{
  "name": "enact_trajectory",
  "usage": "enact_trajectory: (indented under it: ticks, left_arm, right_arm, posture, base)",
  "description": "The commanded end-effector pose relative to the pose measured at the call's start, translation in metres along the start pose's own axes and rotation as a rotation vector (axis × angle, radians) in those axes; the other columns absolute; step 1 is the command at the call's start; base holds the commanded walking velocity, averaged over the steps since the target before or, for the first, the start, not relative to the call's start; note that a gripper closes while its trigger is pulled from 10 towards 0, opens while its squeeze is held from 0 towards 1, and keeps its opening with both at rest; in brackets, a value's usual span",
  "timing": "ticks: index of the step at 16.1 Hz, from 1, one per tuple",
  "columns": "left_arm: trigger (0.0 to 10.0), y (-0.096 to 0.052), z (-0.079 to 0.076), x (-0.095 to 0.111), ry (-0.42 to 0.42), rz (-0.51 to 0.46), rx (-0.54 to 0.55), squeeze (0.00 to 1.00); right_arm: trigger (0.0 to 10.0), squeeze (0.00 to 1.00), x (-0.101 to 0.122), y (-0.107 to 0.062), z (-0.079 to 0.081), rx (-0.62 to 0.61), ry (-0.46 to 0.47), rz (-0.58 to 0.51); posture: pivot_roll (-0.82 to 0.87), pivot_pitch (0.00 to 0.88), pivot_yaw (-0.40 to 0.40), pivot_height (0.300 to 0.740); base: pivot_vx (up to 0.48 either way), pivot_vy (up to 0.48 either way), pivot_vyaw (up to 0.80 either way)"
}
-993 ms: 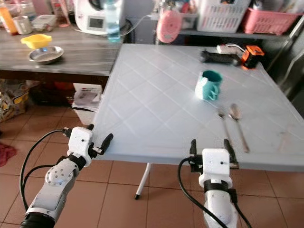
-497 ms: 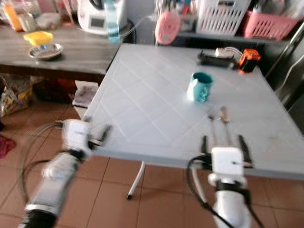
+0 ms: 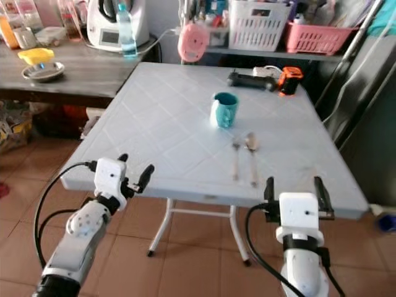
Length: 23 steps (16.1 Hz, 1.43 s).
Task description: Setting the table
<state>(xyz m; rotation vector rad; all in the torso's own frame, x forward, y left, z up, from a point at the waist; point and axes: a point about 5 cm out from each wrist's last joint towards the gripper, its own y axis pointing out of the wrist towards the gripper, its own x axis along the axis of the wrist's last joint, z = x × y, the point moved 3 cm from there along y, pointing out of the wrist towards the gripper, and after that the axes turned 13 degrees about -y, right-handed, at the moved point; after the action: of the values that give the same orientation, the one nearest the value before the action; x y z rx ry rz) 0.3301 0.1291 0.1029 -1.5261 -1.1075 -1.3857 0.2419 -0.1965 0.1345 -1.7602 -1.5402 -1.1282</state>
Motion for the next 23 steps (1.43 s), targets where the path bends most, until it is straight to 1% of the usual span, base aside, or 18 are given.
enact_trajectory:
  ticks: [1,3,5,9,14,18,23]
  left_arm:
    - [10.0,-0.001,0.006,0.001,0.002,0.002,0.021,0.0]
    - [10.0,0.0,0.005,0.001,0.0,0.003,0.02,0.0]
    - [10.0,0.0,0.003,0.001,-0.017,0.001,0.015,0.0]
    - [10.0,0.005,0.003,0.003,-0.01,0.0,0.014,0.0]
    - [10.0,0.008,0.003,0.003,-0.017,0.005,0.0,0.0]
    - [10.0,0.009,0.008,0.003,-0.024,0.01,0.018,0.0]
    - [10.0,0.009,0.008,0.001,-0.025,0.019,0.018,0.0]
  right_arm:
    - [10.0,0.0,0.005,0.001,0.001,0.001,0.002,-0.014]
    - [10.0,0.0,0.002,0.0,0.004,0.012,0.009,-0.003]
    - [10.0,0.0,0.001,0.0,0.008,0.029,0.009,0.0]
    - [10.0,0.0,0.003,0.002,0.017,0.064,0.024,0.001]
    - [10.0,0.0,0.001,0.001,0.019,0.064,0.026,0.009]
    - [10.0,0.0,0.0,0.0,0.019,0.061,0.034,0.017]
    - [10.0,0.0,0.001,0.0,0.021,0.064,0.046,0.014]
  posture:
    - [0.06,0.069,-0.027,0.74]
    - [0.06,0.071,-0.025,0.74]
    - [0.07,0.072,-0.022,0.74]
    - [0.07,0.07,-0.019,0.74]
    - [0.07,0.072,-0.009,0.74]
    - [0.07,0.073,-0.008,0.74]
    - [0.07,0.077,-0.008,0.74]
  base:
    - [0.0,-0.307,0.0]
    - [0.0,-0.307,0.0]
    - [0.0,0.0,0.0]
    - [0.0,0.0,0.0]
    - [0.0,0.0,0.0]
    - [0.0,0.0,0.0]
    - [0.0,0.0,-0.63]
